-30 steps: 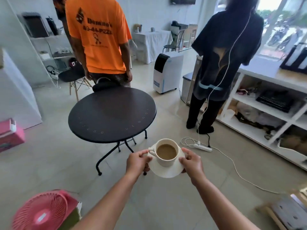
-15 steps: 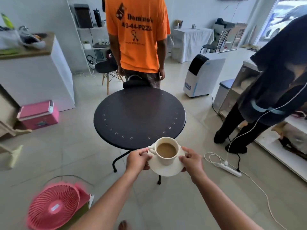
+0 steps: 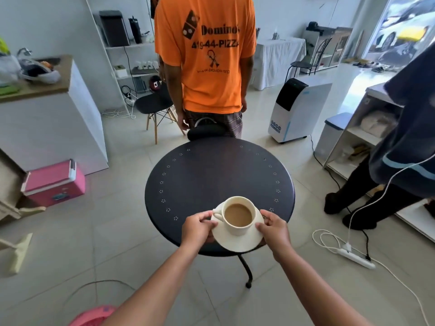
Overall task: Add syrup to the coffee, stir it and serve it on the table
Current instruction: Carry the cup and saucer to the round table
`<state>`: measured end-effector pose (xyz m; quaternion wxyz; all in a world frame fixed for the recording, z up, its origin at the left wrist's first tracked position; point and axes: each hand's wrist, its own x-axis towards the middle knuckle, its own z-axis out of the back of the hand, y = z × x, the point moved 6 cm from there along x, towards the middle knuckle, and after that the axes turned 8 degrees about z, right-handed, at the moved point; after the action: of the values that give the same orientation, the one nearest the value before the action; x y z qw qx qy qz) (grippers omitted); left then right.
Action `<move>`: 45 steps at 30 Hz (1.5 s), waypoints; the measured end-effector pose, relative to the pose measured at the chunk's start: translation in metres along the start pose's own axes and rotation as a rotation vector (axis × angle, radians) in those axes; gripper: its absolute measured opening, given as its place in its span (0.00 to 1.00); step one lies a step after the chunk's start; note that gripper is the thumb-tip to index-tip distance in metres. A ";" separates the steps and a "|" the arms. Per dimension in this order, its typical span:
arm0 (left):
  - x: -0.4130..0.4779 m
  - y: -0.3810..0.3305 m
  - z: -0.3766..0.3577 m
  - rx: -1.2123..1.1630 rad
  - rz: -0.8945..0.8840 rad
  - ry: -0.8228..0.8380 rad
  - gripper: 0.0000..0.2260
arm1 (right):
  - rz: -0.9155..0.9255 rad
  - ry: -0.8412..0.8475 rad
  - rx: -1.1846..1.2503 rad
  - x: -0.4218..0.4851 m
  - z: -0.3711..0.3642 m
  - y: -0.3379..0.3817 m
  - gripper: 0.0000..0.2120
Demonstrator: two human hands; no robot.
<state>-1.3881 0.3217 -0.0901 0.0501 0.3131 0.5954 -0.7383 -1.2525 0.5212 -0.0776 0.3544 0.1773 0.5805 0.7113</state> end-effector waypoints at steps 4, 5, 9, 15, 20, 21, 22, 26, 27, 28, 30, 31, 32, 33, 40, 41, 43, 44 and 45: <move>0.035 -0.020 0.018 -0.002 -0.008 0.005 0.13 | -0.009 -0.001 -0.010 0.033 -0.030 0.007 0.14; 0.041 -0.024 0.021 -0.001 -0.009 0.000 0.13 | -0.016 0.001 0.000 0.040 -0.035 0.009 0.14; 0.069 -0.036 0.029 -0.011 0.009 -0.001 0.13 | -0.007 0.017 -0.014 0.069 -0.055 0.015 0.14; 0.109 -0.046 0.030 -0.032 0.030 -0.026 0.13 | -0.013 0.048 -0.015 0.115 -0.074 0.017 0.17; 0.143 -0.053 0.020 -0.055 0.061 -0.051 0.13 | -0.045 0.097 -0.005 0.159 -0.087 0.015 0.16; 0.151 -0.055 0.018 -0.056 0.071 -0.057 0.12 | -0.053 0.104 -0.004 0.169 -0.089 0.013 0.16; 0.159 -0.056 0.014 -0.057 0.082 -0.064 0.12 | -0.063 0.110 -0.001 0.179 -0.092 0.011 0.16; 0.192 -0.061 0.000 -0.044 0.121 -0.102 0.13 | -0.097 0.114 -0.015 0.218 -0.097 0.005 0.16; 0.201 -0.062 -0.003 -0.045 0.131 -0.114 0.13 | -0.102 0.118 -0.022 0.228 -0.098 0.003 0.17; 0.210 -0.063 -0.007 -0.045 0.141 -0.121 0.14 | -0.111 0.124 -0.028 0.238 -0.099 0.001 0.17; 0.226 -0.065 -0.014 -0.029 0.147 -0.120 0.14 | -0.134 0.132 -0.037 0.256 -0.101 -0.004 0.19; 0.235 -0.066 -0.018 -0.018 0.150 -0.117 0.14 | -0.144 0.134 -0.043 0.265 -0.102 -0.007 0.19; 0.242 -0.067 -0.021 -0.007 0.155 -0.117 0.14 | -0.149 0.133 -0.049 0.273 -0.102 -0.009 0.19; 0.250 -0.068 -0.024 0.002 0.161 -0.118 0.15 | -0.152 0.132 -0.055 0.281 -0.103 -0.011 0.19; 0.290 -0.077 -0.039 0.053 0.209 -0.125 0.15 | -0.192 0.136 -0.064 0.320 -0.109 -0.025 0.18; 0.294 -0.077 -0.040 0.060 0.218 -0.129 0.14 | -0.201 0.136 -0.064 0.324 -0.111 -0.027 0.19; 0.301 -0.078 -0.042 0.071 0.238 -0.142 0.14 | -0.216 0.135 -0.067 0.332 -0.113 -0.030 0.19; 0.305 -0.078 -0.043 0.078 0.248 -0.149 0.14 | -0.222 0.136 -0.070 0.335 -0.115 -0.032 0.19; 0.307 -0.078 -0.043 0.086 0.255 -0.157 0.14 | -0.227 0.138 -0.073 0.338 -0.115 -0.033 0.19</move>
<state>-1.6512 0.4748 -0.1879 0.1761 0.3293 0.5129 -0.7730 -1.5509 0.6827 -0.1933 0.3981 0.0484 0.5936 0.6977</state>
